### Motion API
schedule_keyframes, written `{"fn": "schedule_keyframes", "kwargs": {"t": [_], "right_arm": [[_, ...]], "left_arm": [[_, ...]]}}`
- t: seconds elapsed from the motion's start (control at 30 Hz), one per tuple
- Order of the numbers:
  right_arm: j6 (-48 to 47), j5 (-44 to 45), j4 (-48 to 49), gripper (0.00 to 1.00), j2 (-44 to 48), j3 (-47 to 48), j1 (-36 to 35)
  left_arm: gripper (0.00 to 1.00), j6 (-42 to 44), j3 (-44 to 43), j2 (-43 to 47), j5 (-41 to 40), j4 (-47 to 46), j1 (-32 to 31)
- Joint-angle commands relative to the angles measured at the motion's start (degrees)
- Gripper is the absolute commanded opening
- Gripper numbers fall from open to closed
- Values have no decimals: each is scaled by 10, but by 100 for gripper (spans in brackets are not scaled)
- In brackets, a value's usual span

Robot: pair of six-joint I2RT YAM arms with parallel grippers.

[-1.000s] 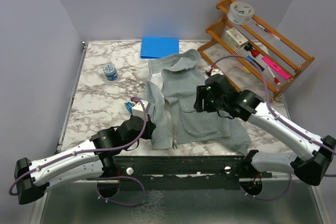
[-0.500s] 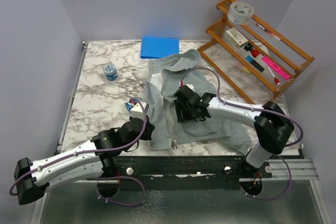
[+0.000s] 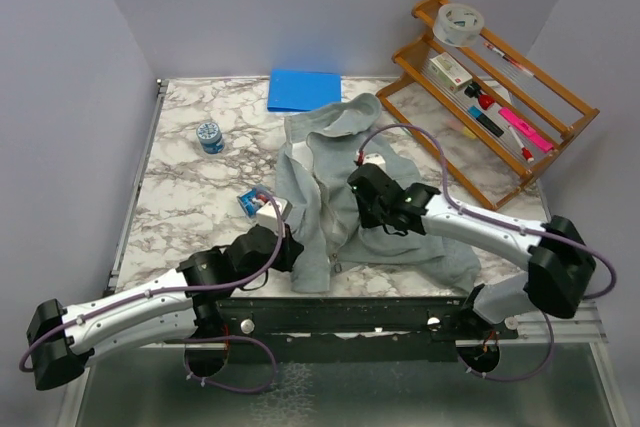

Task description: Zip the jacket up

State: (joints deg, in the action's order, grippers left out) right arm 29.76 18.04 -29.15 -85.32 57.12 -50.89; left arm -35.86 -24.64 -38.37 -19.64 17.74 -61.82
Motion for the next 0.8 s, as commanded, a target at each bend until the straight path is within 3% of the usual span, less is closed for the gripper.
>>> {"fn": "schedule_keyframes", "kwargs": {"t": [0.0,0.2,0.33,0.57,0.67,0.77], "right_arm": [[-25,25,-79,1,66,0,4],[-40,25,-185,3,79,2,16],[-30,-5,-189,35,106,11,16],[-18,-164,-23,62,204,-13,16],[14,-248,72,74,196,-36,16],[69,-297,158,80,164,-57,16]], "left_arm": [[0,31,2,-34,76,-56,2],[0,25,-5,-96,98,-63,2],[0,18,3,-85,111,-80,2],[0,19,34,-10,148,-123,3],[0,16,45,20,152,-127,3],[0,13,47,32,149,-121,3]]}}
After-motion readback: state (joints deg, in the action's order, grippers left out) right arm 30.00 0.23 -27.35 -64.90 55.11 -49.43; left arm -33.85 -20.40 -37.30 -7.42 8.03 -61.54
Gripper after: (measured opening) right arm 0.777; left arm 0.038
